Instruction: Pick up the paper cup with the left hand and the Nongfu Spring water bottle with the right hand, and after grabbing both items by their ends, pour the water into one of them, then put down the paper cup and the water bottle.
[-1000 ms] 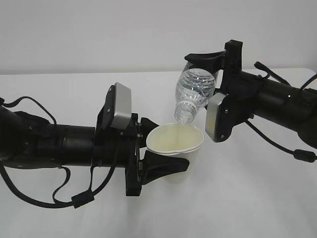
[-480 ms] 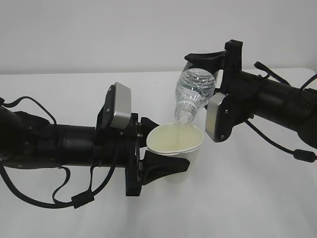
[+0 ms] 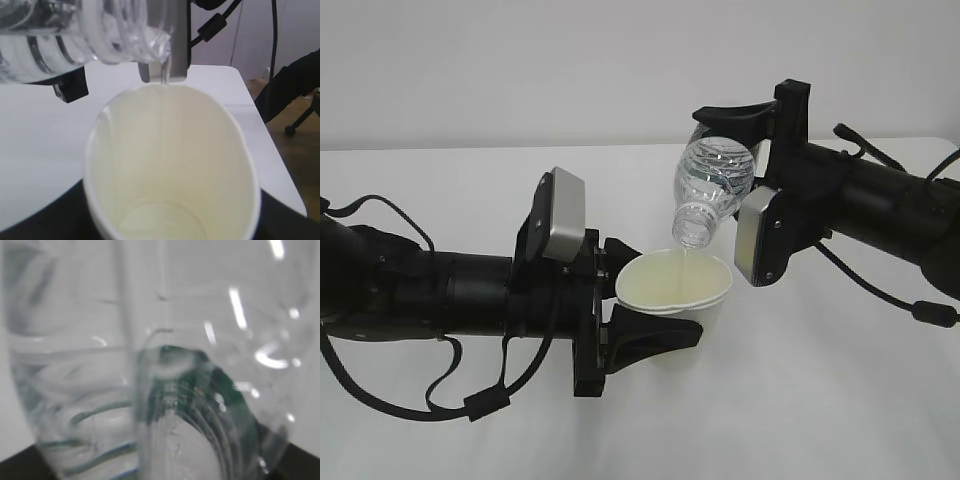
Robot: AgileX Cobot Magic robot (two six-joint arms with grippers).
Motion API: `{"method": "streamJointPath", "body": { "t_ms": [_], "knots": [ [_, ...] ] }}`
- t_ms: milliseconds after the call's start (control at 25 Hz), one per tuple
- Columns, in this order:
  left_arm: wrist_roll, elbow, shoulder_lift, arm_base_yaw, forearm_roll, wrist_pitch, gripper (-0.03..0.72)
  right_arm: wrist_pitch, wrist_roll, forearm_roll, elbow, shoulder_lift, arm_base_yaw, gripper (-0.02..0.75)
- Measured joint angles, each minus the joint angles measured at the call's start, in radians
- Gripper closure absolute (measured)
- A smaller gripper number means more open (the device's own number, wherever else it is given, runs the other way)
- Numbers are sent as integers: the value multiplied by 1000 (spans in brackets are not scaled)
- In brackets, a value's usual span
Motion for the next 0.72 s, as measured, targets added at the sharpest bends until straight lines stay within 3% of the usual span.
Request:
{"method": "streamJointPath", "body": {
  "t_ms": [720],
  "knots": [
    [0,0,1,0,6,0,258,-2,-2,0,0,0,0,255]
  ]
}}
